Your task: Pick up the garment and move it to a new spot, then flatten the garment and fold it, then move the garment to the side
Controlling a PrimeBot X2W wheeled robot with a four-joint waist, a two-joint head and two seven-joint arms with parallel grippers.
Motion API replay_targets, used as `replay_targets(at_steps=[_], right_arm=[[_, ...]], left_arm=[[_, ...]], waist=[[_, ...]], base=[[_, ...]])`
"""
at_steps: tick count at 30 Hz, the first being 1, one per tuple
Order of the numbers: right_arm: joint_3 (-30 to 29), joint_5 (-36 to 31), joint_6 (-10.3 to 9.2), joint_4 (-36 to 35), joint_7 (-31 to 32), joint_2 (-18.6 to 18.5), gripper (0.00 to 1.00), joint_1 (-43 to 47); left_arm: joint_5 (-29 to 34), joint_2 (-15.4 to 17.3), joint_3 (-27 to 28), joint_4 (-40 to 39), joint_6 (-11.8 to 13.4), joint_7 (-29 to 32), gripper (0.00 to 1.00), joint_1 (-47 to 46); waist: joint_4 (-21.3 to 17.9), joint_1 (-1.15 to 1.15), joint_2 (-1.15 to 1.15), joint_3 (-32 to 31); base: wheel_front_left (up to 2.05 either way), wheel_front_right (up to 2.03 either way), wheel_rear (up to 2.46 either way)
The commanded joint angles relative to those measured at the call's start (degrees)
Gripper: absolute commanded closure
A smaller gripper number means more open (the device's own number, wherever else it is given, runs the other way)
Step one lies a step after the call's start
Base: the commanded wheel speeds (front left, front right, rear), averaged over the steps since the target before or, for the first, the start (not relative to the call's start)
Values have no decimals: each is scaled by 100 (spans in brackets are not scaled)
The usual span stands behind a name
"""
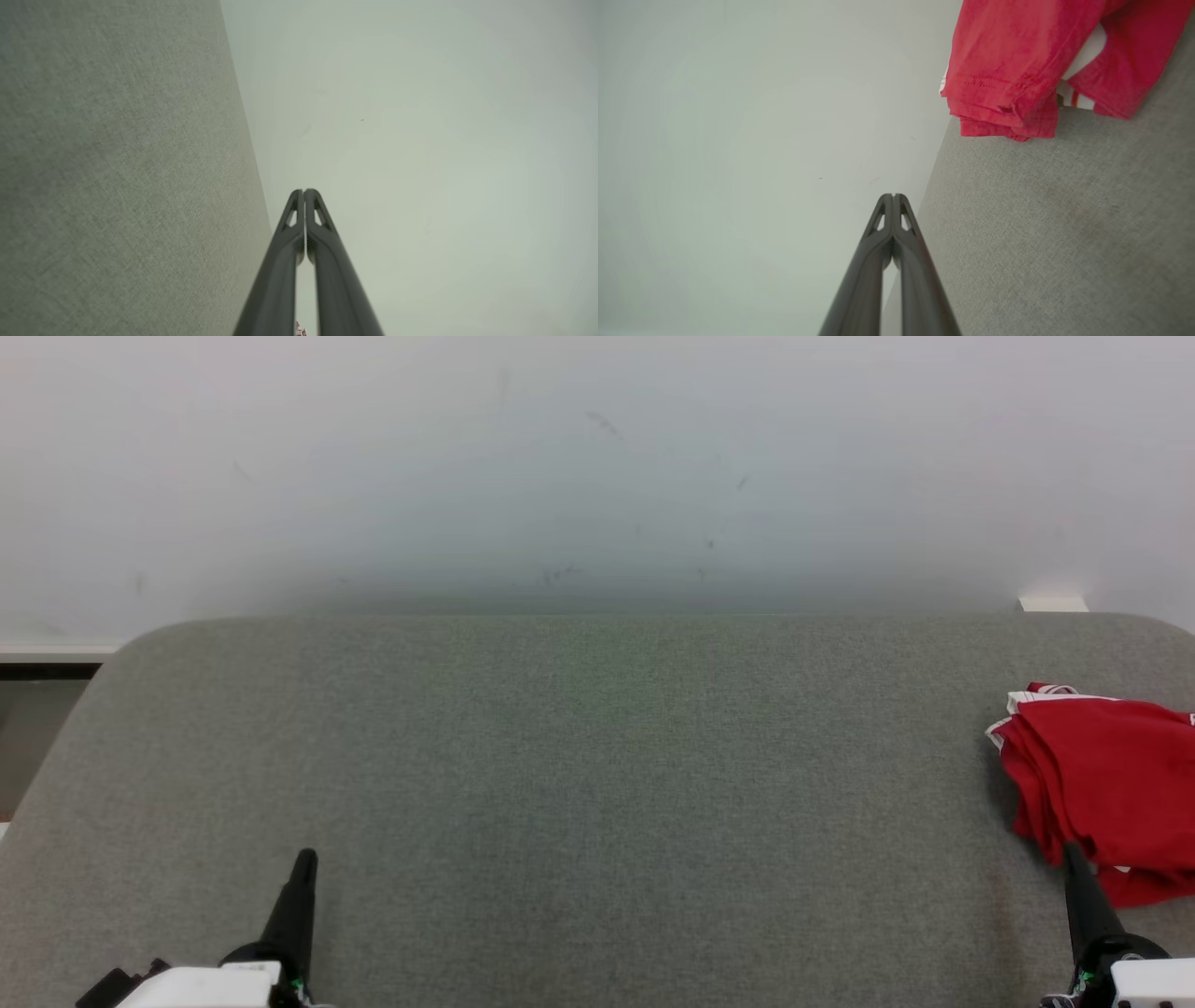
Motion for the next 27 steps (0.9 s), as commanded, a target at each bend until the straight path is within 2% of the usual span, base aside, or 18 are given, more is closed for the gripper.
replay_targets(at_steps=[1,18,27], right_arm=[[-31,125,-10,-29,37,6,100,-95],[-98,728,-12,-21,210,22,100,-198],[-95,698,-12,-21,208,22,100,-192]], left_arm=[[-181,45,40,-12,-40,42,100,-90],[-836,59,164,2,-139,198,100,-195],[-791,45,171,4,-137,200,100,-192]], waist=[[1,0,0,4],[12,0,0,41],[12,0,0,41]], base=[[0,0,0],[0,0,0],[0,0,0]])
